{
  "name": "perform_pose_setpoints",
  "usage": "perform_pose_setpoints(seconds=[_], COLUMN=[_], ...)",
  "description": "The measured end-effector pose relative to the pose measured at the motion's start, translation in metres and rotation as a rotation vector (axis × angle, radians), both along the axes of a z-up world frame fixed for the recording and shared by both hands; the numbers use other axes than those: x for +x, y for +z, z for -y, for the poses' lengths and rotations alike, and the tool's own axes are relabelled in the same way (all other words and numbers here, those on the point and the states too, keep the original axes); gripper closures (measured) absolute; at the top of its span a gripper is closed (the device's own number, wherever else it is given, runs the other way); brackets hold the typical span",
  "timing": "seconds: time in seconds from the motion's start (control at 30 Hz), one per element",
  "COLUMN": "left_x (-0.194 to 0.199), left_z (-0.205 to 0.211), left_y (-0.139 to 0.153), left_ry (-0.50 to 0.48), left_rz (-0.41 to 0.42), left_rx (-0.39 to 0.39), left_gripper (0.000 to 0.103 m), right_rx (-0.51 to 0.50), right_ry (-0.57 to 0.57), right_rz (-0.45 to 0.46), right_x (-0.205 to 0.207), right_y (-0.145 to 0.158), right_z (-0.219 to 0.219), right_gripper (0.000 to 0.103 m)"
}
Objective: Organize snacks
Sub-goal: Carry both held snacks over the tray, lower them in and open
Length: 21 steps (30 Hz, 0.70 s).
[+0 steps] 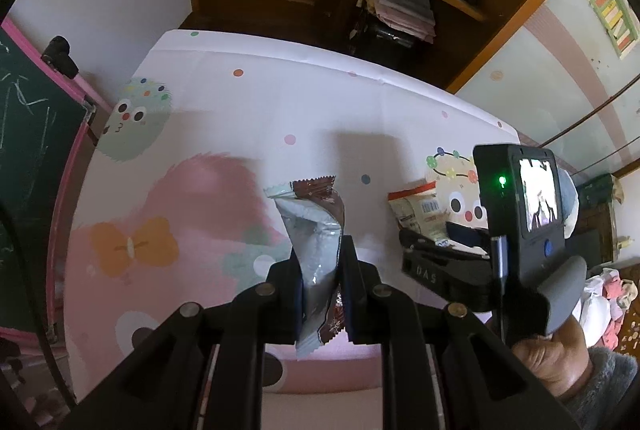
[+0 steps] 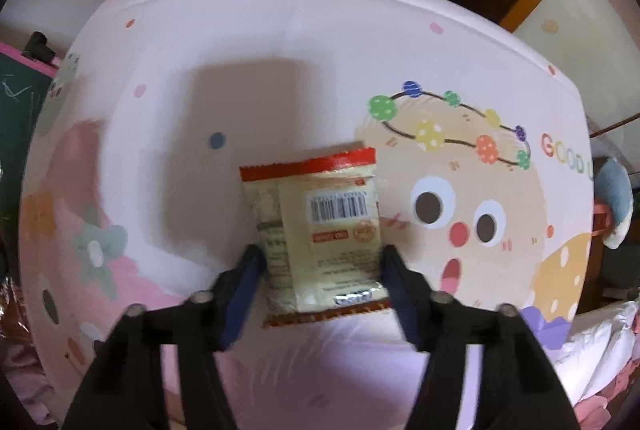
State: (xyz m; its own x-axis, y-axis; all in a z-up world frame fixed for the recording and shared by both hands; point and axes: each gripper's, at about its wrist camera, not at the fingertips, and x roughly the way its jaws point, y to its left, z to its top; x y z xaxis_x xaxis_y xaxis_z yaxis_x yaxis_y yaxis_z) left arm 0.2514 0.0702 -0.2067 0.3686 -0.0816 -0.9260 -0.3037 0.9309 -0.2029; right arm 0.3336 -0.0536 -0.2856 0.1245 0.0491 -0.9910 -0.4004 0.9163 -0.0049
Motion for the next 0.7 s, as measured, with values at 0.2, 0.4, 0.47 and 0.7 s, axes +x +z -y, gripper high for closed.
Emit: perform_pose_setpoints(seconds=[0.2,0.4,0.47,0.7], left_x=[-0.02,-0.046,-0.059,-0.121], left_z=[0.006,0.026,0.035,0.067], left_y=[0.028,0.079,0.098,0.153], left_ry=[-0.02,-0.07,-0.095,-0.185], left_rz=[0.04,0.116,0.14,0.218], left_rx=[0.017,0.036,0.048,0.092], left_gripper=[0.09,0.09,0.09,0.09], right_rx=[0.053,0.17,0.179,0.247], right_ry=[-0.02,-0.009,0.005,0.069], right_rz=[0.002,0.068,0.093,0.222], right_x=[-0.011,-0.041,-0.062,-0.16], right_y=[0.033,0.12,0.144,0.234], right_z=[0.01,0.046,0.058,0.103], right_gripper=[0.058,0.057,0.057,0.057])
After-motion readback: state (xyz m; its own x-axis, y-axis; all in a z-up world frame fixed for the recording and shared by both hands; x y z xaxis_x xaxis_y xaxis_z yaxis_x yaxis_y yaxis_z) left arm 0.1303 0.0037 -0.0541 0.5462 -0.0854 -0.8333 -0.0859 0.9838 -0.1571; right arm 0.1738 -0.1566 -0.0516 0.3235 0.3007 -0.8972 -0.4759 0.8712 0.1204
